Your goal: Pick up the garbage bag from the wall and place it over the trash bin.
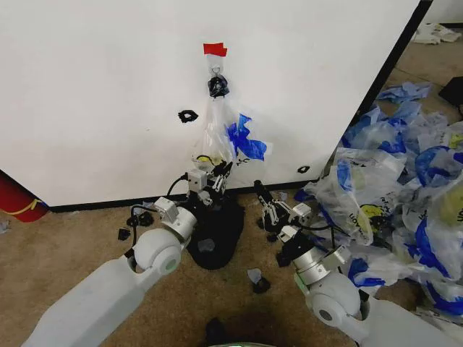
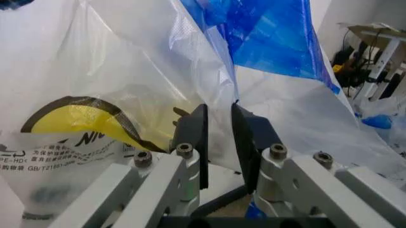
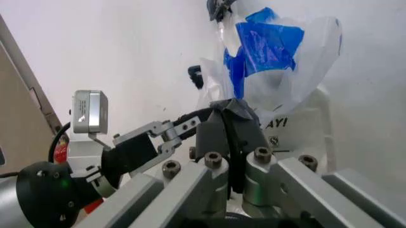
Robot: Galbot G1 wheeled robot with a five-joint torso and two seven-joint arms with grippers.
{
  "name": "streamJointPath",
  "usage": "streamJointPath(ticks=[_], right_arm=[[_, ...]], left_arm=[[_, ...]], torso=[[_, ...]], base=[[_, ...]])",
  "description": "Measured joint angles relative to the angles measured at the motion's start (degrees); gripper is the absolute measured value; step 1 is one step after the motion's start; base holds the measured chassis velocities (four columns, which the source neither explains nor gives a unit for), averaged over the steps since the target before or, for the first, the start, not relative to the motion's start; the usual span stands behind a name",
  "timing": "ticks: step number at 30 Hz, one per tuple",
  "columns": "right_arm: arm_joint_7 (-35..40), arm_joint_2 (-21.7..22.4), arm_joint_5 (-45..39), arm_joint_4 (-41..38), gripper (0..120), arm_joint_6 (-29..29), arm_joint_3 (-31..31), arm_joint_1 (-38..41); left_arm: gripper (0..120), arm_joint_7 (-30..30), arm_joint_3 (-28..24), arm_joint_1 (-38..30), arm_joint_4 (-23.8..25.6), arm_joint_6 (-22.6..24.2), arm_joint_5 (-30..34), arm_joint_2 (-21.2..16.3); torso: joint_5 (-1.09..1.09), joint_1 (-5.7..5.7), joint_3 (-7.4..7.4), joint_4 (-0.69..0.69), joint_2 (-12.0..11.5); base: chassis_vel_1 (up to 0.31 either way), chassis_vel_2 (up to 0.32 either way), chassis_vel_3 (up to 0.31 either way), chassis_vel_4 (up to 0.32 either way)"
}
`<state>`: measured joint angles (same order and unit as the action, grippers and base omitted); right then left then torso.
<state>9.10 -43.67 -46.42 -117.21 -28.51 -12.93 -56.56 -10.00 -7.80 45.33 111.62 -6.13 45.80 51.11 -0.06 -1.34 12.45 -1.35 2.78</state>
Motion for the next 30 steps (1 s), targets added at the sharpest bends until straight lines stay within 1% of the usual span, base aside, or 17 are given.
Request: streamJointPath(ticks=[7, 18, 25, 26, 27, 29, 30], right_arm=[[0.0, 0.2, -0.3, -0.6, 0, -0.2, 1.3, -1.0], [0.1, 0.1, -0.1, -0.8, 0, -0.7, 3.0, -2.3], [0.2, 0.7, 0.6, -1.0, 0, -0.1, 3.6, -2.5], [0.2, 1.0, 0.8, -1.2, 6, 0.0, 3.9, -2.7], [0.2, 1.3, 1.0, -1.4, 10, 0.1, 4.2, -2.9], [0.2, 1.5, 1.2, -1.5, 11, 0.1, 4.4, -3.1], [0.2, 2.0, 2.0, -1.9, 18, 0.2, 5.1, -3.5]], left_arm=[[16, -0.5, 1.0, 0.9, 1.2, -0.1, 0.0, -0.7], [17, -2.1, 3.1, 4.0, 4.7, -0.4, 0.2, -1.6], [17, -2.3, 3.3, 4.1, 4.8, -0.5, 0.3, -1.7], [17, -2.3, 3.3, 4.1, 4.8, -0.5, 0.3, -1.6], [17, -2.3, 3.3, 4.0, 4.7, -0.5, 0.3, -1.6], [17, -2.3, 3.3, 4.0, 4.6, -0.5, 0.3, -1.6], [17, -2.3, 3.3, 3.9, 4.5, -0.5, 0.3, -1.6]], torso=[[0.00, 0.00, 0.00, 0.00, 0.0], [0.00, 0.00, 0.00, 0.00, 0.0], [0.00, 0.00, 0.00, 0.00, 0.0], [0.00, 0.00, 0.00, 0.00, 0.0], [0.00, 0.00, 0.00, 0.00, 0.0], [0.00, 0.00, 0.00, 0.00, 0.0], [0.00, 0.00, 0.00, 0.00, 0.0]], base=[[0.000, 0.000, 0.000, 0.000], [0.000, 0.000, 0.000, 0.000], [0.000, 0.000, 0.000, 0.000], [0.000, 0.000, 0.000, 0.000], [0.000, 0.000, 0.000, 0.000], [0.000, 0.000, 0.000, 0.000], [0.000, 0.000, 0.000, 0.000]])
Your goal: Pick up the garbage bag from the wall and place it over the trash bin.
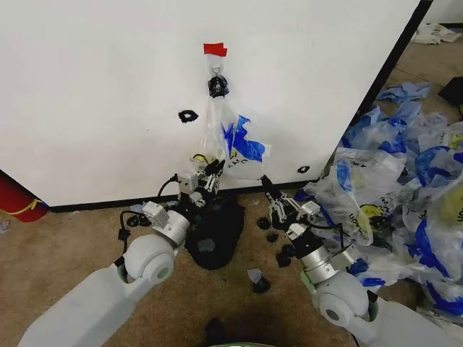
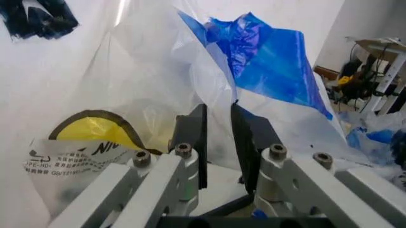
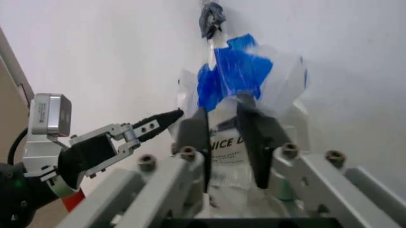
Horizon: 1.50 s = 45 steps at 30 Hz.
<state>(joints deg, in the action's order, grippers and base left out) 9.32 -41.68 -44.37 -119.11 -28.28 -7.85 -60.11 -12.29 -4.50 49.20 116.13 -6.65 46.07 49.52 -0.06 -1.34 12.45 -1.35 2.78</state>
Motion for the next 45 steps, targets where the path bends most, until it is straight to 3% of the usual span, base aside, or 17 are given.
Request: streamJointPath(ticks=[4, 6, 12, 14, 19, 20, 21, 25, 32, 35, 39, 40, 42, 45], right_arm=[[0.0, 0.7, 1.2, -0.4, 30, 0.2, 1.1, -0.8], [-0.1, 1.4, 2.5, -0.8, 43, 0.4, 2.3, -1.7], [-0.2, 3.5, 7.0, -1.7, 61, 0.2, 5.6, -4.0], [-0.4, 5.2, 8.2, -2.6, 73, 0.6, 8.2, -4.1], [-0.6, 6.8, 8.5, -3.0, 79, 1.4, 9.2, -3.5], [-0.8, 10.8, 8.5, -3.3, 92, 3.6, 10.2, -1.1], [-1.3, 12.7, 8.3, -3.3, 94, 4.3, 10.2, 0.3], [-3.0, 17.6, 6.3, -3.0, 96, 5.9, 9.6, 4.0], [-5.2, 20.7, 4.0, -1.9, 96, 7.0, 9.4, 7.4], [-6.0, 21.4, 3.3, -1.0, 97, 7.1, 7.9, 10.4], [-7.7, 21.2, 1.8, 3.2, 97, 6.7, -3.2, 24.1], [-7.7, 21.2, 1.8, 3.2, 97, 6.7, -3.2, 24.1], [-8.0, 20.5, 1.1, 4.8, 97, 6.7, -9.4, 30.7], [-8.8, 19.3, 0.4, 6.8, 97, 6.7, -17.7, 40.6]], left_arm=[[17, 0.0, -0.1, -0.2, -0.3, 0.0, 0.0, 0.0], [17, 0.0, -0.1, -0.4, -0.6, 0.0, 0.1, 0.1], [17, 0.0, -0.3, -0.5, -1.0, 0.0, 0.1, 0.4], [17, 0.1, -0.3, -0.4, -1.0, 0.0, 0.1, 0.6], [17, 0.1, -0.3, -0.4, -1.1, 0.0, 0.1, 0.8], [17, 0.1, -0.3, -0.5, -1.0, 0.0, 0.1, 1.2], [17, 0.2, -0.3, -0.5, -1.0, 0.0, 0.0, 1.4], [16, 0.2, -0.4, -0.5, -1.0, 0.0, 0.0, 1.7], [16, 0.2, -0.5, -0.5, -1.0, 0.2, -0.1, 2.0], [16, 0.3, -0.5, -0.5, -1.0, 0.3, -0.1, 2.1], [13, 0.3, -0.5, -0.5, -0.8, 0.4, -0.1, 1.9], [13, 0.3, -0.5, -0.5, -0.8, 0.4, -0.1, 1.9], [12, 0.2, -0.4, -0.5, -0.7, 0.4, -0.1, 1.8], [12, 0.2, -0.2, -0.5, -0.6, 0.4, -0.1, 1.7]], torso=[[0.00, 0.00, 0.00, 0.00, 0.0], [0.00, 0.00, 0.00, -0.01, 0.0], [0.00, 0.00, 0.00, -0.01, 0.0], [0.01, 0.00, 0.00, -0.01, 0.0], [0.00, 0.00, 0.00, 0.00, 0.0], [0.00, 0.00, 0.00, 0.00, 0.0], [0.01, 0.00, 0.00, -0.01, 0.0], [0.01, 0.00, 0.00, 0.00, 0.0], [0.00, 0.00, 0.00, -0.01, 0.0], [0.01, 0.00, 0.00, -0.01, 0.0], [-0.04, 0.00, 0.00, -0.01, 0.0], [-0.04, 0.00, 0.00, -0.01, 0.0], [0.05, -0.01, 0.01, 0.00, 0.0], [-0.04, 0.00, 0.01, 0.00, 0.0]], base=[[0.000, 0.000, 0.000, 0.000], [0.000, 0.000, 0.000, 0.000], [0.000, 0.000, 0.000, 0.000], [0.000, 0.000, 0.000, 0.000], [0.000, 0.000, 0.000, 0.000], [0.000, 0.000, 0.000, 0.000], [0.000, 0.000, 0.000, 0.000], [0.000, 0.000, 0.000, 0.000], [0.000, 0.000, 0.000, 0.000], [0.000, 0.000, 0.000, 0.000], [0.000, 0.000, 0.000, 0.000], [0.000, 0.000, 0.000, 0.000], [0.000, 0.000, 0.000, 0.000], [0.000, 0.000, 0.000, 0.000]])
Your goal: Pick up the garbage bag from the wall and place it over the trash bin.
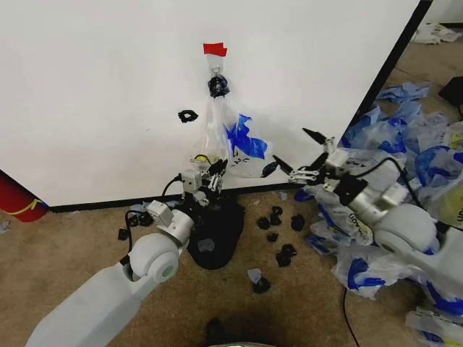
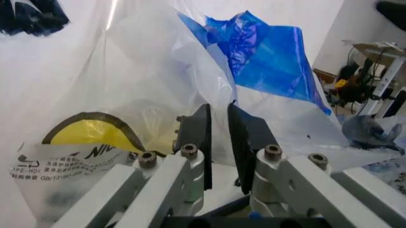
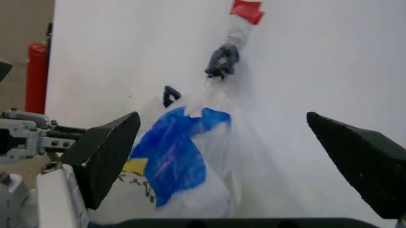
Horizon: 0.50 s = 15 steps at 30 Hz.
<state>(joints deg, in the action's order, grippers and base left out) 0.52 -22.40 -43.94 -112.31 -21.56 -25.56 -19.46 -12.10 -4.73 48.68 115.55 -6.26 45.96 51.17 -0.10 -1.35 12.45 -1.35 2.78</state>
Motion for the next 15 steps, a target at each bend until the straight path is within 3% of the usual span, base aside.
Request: streamJointPath(ticks=[7, 15], right_arm=[[-0.6, -4.0, -0.5, 5.3, 95, 0.3, -16.8, 16.2], [-0.8, -6.5, 0.0, 8.3, 87, 0.2, -22.5, 20.9]], left_arm=[[12, -0.1, 0.4, 0.2, 0.2, 0.0, 0.0, 0.2], [12, -0.1, 0.7, 0.5, 0.2, -0.2, -0.1, 0.5]], torso=[[0.05, -0.01, 0.01, 0.01, 0.0], [0.03, 0.00, 0.00, -0.01, 0.0]], base=[[0.000, 0.000, 0.000, 0.000], [0.000, 0.000, 0.000, 0.000]])
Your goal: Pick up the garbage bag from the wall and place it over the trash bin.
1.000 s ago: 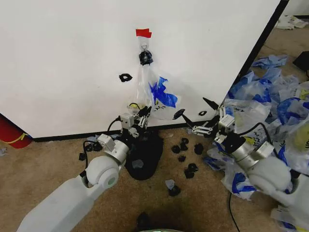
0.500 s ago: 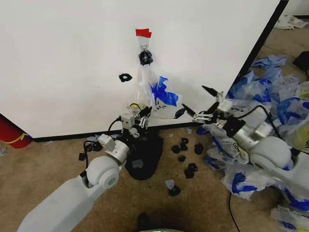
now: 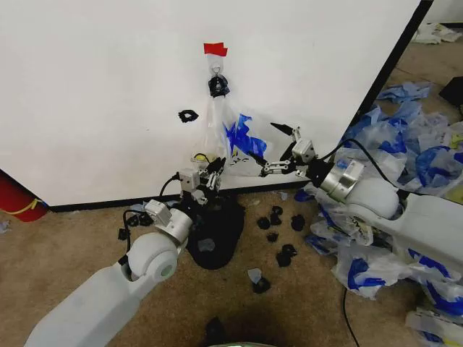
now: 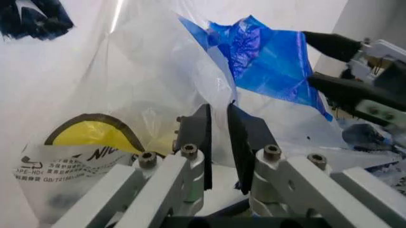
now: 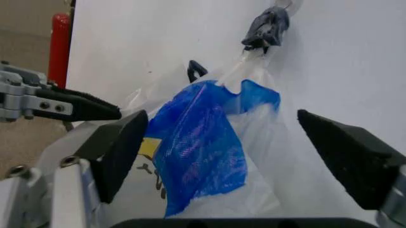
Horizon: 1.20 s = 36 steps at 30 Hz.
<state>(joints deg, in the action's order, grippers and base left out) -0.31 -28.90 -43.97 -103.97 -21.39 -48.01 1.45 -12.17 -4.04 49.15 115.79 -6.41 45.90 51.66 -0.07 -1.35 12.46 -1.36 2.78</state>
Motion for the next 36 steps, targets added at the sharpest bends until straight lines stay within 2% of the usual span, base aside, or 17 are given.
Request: streamJointPath(ticks=[8, 10, 11, 13, 19, 26, 27, 29, 31, 36], right_arm=[[0.1, -1.1, 0.5, 0.8, 70, 0.0, -3.7, 2.6], [0.1, -1.1, 0.5, 0.8, 60, -0.2, -5.0, 3.3], [0.1, -1.1, 0.5, 0.8, 60, -0.2, -5.0, 3.3], [0.1, -1.0, 0.5, 0.9, 53, -0.6, -5.9, 3.7], [0.1, -0.6, 0.4, 0.8, 47, -1.1, -7.0, 4.5], [0.0, -0.5, 0.3, 0.8, 31, -1.3, -7.8, 5.4], [0.0, -0.5, 0.3, 0.7, 26, -1.3, -8.0, 5.6], [0.0, -0.4, 0.3, 0.6, 25, -1.3, -8.1, 5.7], [0.0, -0.3, 0.3, 0.4, 11, -1.3, -8.3, 5.9], [0.1, 0.0, 0.4, 0.0, 0, -1.4, -8.3, 5.8]], left_arm=[[12, 0.0, 0.0, 0.0, -0.4, -0.2, -0.4, 0.6], [12, 0.0, 0.0, 0.0, -0.5, -0.3, -0.5, 0.8], [12, 0.0, 0.0, 0.0, -0.5, -0.3, -0.5, 0.8], [12, 0.1, 0.0, 0.0, -0.5, -0.3, -0.6, 0.8], [12, 0.1, -0.1, 0.0, -0.6, -0.4, -0.9, 0.8], [12, 0.1, -0.1, 0.4, -0.6, -0.6, -1.3, 0.9], [12, 0.1, 0.0, 0.6, -0.6, -0.7, -1.4, 0.9], [12, 0.1, 0.0, 0.7, -0.5, -0.7, -1.5, 0.9], [12, 0.0, 0.2, 1.0, -0.2, -0.8, -1.5, 0.8], [12, 0.0, 0.6, 1.3, 0.1, -0.8, -1.6, 0.6]], torso=[[0.02, 0.00, 0.00, 0.00, 0.0], [0.01, 0.00, -0.01, 0.01, 0.0], [0.01, 0.00, -0.01, 0.01, 0.0], [0.02, 0.01, -0.01, 0.00, 0.0], [0.00, 0.01, -0.01, 0.00, 0.0], [0.00, 0.01, -0.01, 0.01, 0.0], [0.01, 0.01, -0.01, 0.01, 0.0], [0.01, 0.01, -0.01, 0.01, 0.0], [0.01, 0.01, -0.01, 0.01, 0.0], [0.01, 0.01, -0.01, 0.01, 0.0]], base=[[0.000, 0.000, 0.000, 0.000], [0.000, 0.000, 0.000, 0.000], [0.000, 0.000, 0.000, 0.000], [0.000, 0.000, 0.000, 0.000], [0.000, 0.000, 0.000, 0.000], [0.000, 0.000, 0.000, 0.000], [0.000, 0.000, 0.000, 0.000], [0.000, 0.000, 0.000, 0.000], [0.000, 0.000, 0.000, 0.000], [0.000, 0.000, 0.000, 0.000]])
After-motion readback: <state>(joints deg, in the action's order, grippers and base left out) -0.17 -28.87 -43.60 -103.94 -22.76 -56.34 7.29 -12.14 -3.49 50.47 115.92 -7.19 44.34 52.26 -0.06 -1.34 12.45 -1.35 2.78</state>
